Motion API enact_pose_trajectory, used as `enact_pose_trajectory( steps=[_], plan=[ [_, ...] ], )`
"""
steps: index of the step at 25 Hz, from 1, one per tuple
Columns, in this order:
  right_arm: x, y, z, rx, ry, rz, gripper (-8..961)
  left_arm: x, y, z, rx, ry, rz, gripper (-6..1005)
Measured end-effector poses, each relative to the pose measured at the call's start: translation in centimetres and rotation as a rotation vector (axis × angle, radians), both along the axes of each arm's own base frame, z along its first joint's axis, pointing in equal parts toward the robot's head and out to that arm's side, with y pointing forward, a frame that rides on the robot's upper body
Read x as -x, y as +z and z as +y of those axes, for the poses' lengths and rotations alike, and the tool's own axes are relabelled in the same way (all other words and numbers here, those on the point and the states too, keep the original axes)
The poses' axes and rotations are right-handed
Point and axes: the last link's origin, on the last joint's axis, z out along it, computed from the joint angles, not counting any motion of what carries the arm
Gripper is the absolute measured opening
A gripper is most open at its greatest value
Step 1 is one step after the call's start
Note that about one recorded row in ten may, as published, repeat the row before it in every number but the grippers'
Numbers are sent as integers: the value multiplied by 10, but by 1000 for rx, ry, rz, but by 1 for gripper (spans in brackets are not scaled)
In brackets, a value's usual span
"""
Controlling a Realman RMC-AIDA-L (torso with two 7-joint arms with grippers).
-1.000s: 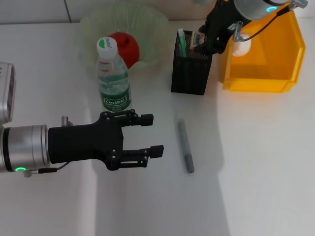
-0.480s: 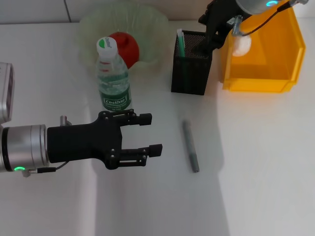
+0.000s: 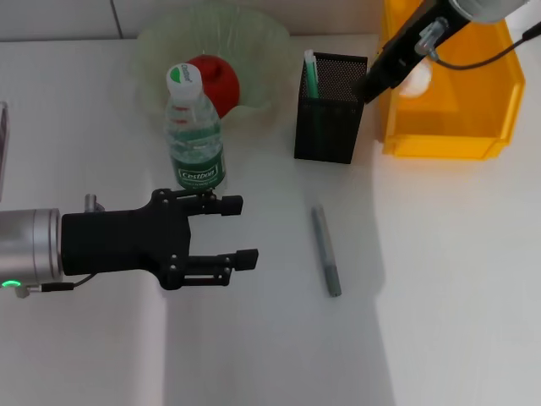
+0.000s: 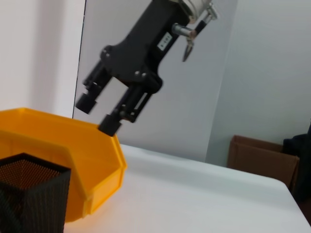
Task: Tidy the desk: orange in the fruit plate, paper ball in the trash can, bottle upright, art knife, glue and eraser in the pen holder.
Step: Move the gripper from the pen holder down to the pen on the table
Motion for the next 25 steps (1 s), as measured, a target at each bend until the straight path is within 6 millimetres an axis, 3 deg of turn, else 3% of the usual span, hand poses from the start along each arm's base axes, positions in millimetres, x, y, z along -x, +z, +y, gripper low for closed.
enact_pose_trajectory(
  steps=[6,12,19,25],
  plan=[
    [-14,-30,-12,38,-184,6,674,10,11,1,-8,8,33,767],
    [-33,-59,-21,51,-234,1,673,15,14,2,-26,15,50,767],
    [-56,-84,-15,77,-328,93,671,19,14,1,-36,20,62,767],
    [-65,-94,-10,54,-323,100,670,21,12,-1,-26,24,77,767]
  ],
)
